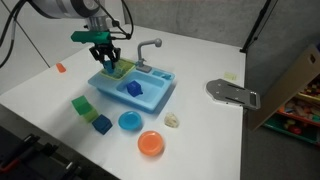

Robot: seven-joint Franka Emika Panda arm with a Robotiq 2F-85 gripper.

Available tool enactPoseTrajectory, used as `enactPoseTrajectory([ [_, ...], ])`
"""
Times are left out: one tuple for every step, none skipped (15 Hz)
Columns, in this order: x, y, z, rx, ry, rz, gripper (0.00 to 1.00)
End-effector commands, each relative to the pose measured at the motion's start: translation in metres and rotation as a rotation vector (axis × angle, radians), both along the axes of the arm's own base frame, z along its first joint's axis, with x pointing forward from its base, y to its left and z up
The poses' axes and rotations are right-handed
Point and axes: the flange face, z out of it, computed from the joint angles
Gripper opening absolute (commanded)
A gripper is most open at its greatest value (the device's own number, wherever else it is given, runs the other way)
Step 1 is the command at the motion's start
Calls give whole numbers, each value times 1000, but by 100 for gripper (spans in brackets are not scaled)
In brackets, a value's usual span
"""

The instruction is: Pick up the small blue cup and put it on the light blue surface in front of the dish rack

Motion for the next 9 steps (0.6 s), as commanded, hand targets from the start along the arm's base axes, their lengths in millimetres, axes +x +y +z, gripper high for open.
enactPoseTrajectory([
  [-2,5,-8,6,15,14,17],
  [-4,6,-11,7,19,19,17],
  [-6,8,-14,10,24,23,17],
  [-8,9,-17,12,28,26,17],
  [-10,10,-20,13,32,30,17],
  [-13,11,-22,16,36,36,17],
  [-15,12,-25,19,41,41,17],
  [-16,13,-27,21,46,44,17],
  [-17,14,-29,24,52,49,17],
])
